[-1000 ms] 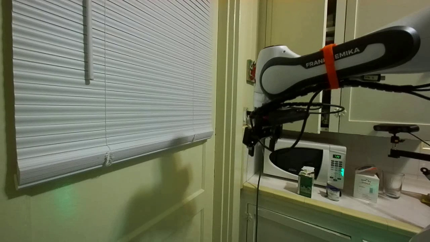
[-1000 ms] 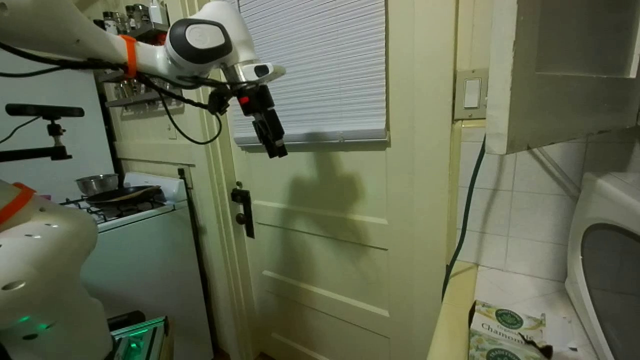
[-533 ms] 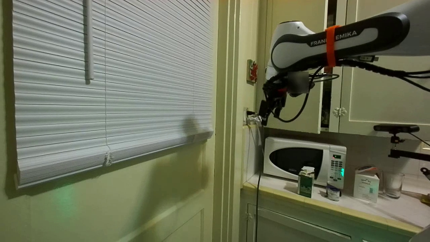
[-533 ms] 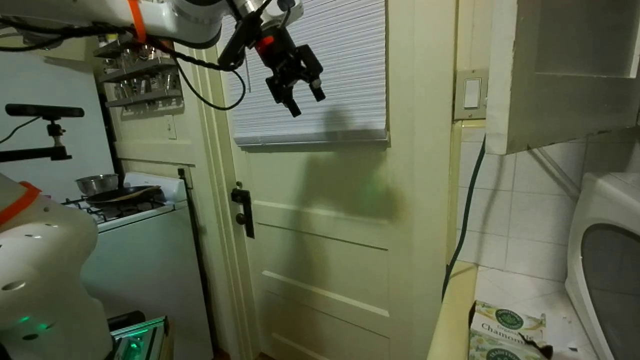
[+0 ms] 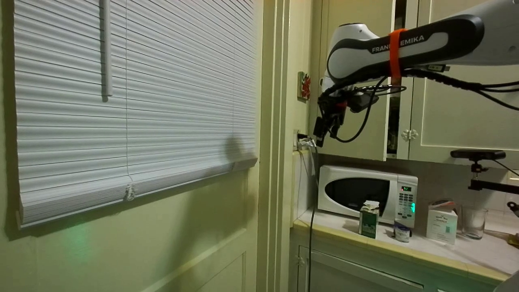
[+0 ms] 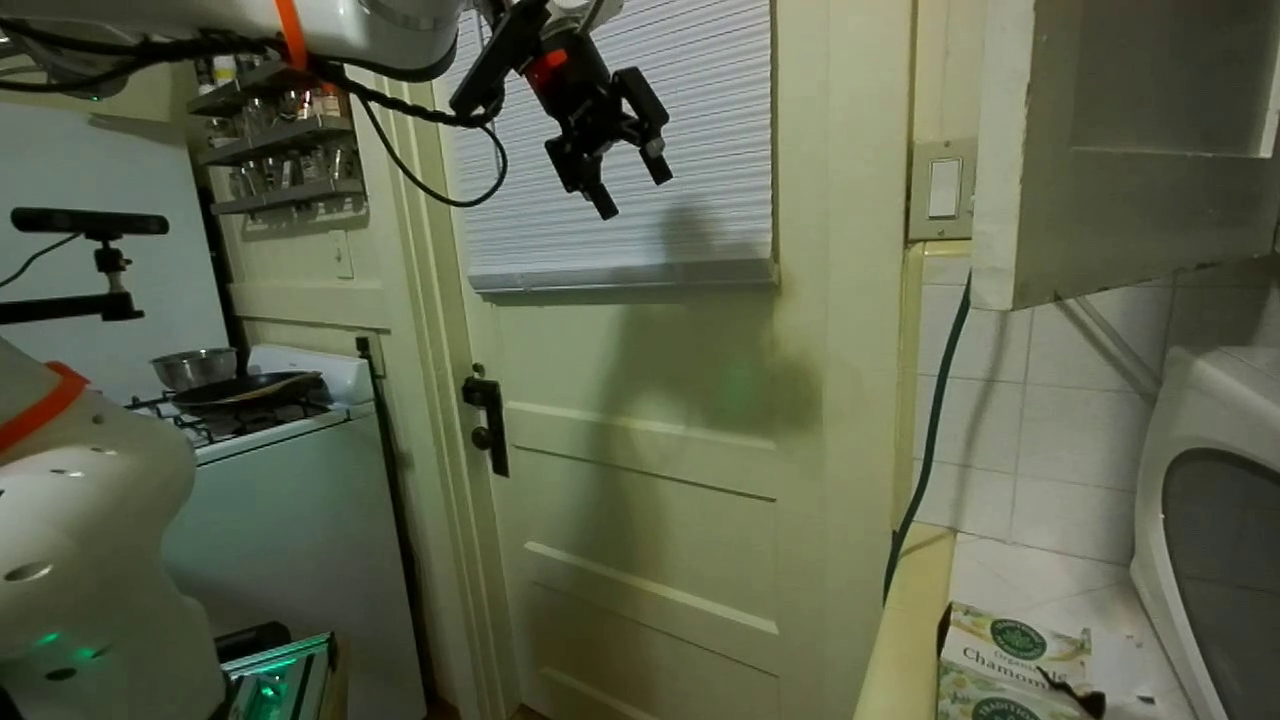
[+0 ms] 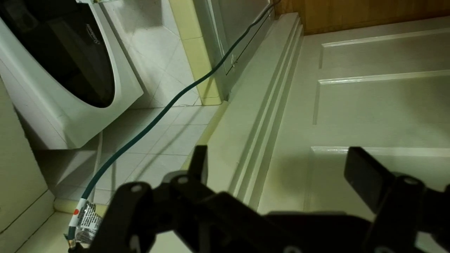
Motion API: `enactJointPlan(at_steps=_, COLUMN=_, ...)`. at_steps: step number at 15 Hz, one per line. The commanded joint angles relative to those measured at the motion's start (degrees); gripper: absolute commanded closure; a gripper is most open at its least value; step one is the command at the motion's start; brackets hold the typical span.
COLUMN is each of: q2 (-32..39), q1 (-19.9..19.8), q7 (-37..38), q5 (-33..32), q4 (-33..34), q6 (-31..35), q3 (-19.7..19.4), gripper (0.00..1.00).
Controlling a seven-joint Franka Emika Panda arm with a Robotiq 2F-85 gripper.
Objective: Turn off the light
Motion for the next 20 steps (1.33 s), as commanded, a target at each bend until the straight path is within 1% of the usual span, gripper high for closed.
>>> enactJointPlan(at_steps=1, q2=0.69, q1=0.63, q7=-0.95, q5=0.12, q4=1.0, q6=0.66, q3=-1.09, gripper=0.0)
enactJointPlan(at_steps=2, q2=1.14, q1=0.27, q7=-2.6, q5=-1.44, q4=1.41, q6=3.07, q3=-1.71, gripper=0.0)
enactJointPlan(at_steps=3, q2=1.55, q1=0.47, q7=-4.01, q5=-0.86, q4=1.97, q6=4.46, q3=-2.66, gripper=0.0)
enactJointPlan(at_steps=5, q2=2.61, q1=1.5, q7=-10.0, q5=0.76, q4=2.56, q6=9.28, q3=-5.68, gripper=0.0)
enactJointPlan(at_steps=6, q2=3.47, q1=1.64, q7=-12.24, q5=1.69, q4=3.33, q6=10.92, q3=-6.98, gripper=0.25)
enactJointPlan(at_steps=7, q2=4.24, q1=2.07, q7=-14.74, q5=3.04, q4=3.9, q6=13.28, q3=-8.47, gripper=0.26)
enactJointPlan(at_steps=8, q2=5.02, q1=2.42, q7=-17.39, q5=4.01, q4=4.21, q6=15.59, q3=-9.83, gripper=0.3)
enactJointPlan(at_steps=9, q2=5.78, q1=2.91, q7=-20.46, q5=5.3, q4=4.94, q6=17.05, q3=-11.34, gripper=0.38)
enactJointPlan(at_steps=10, q2=6.41, q1=3.63, q7=-23.77, q5=7.24, q4=5.13, q6=19.18, q3=-13.01, gripper=0.48)
enactJointPlan(at_steps=11, q2=6.91, q1=4.28, q7=-27.37, q5=9.99, q4=5.57, q6=20.51, q3=-14.69, gripper=0.55)
enactJointPlan(at_steps=12, q2=7.42, q1=5.59, q7=-32.91, q5=13.65, q4=5.76, q6=22.1, q3=-16.9, gripper=0.64)
enactJointPlan(at_steps=13, q2=7.99, q1=6.65, q7=-37.2, q5=17.14, q4=6.16, q6=22.64, q3=-18.72, gripper=0.7)
enactJointPlan(at_steps=14, q2=8.85, q1=7.02, q7=-41.52, q5=20.65, q4=6.79, q6=23.01, q3=-20.07, gripper=0.77)
enactJointPlan(at_steps=15, q2=9.69, q1=7.5, q7=-45.37, q5=24.13, q4=7.42, q6=22.86, q3=-21.47, gripper=0.86)
enactJointPlan(at_steps=17, q2=12.13, q1=7.22, q7=-50.95, q5=30.02, q4=9.33, q6=22.55, q3=-23.31, gripper=0.99)
enactJointPlan(at_steps=20, q2=16.63, q1=6.15, q7=-56.72, q5=38.41, q4=13.74, q6=22.41, q3=-24.69, gripper=1.0)
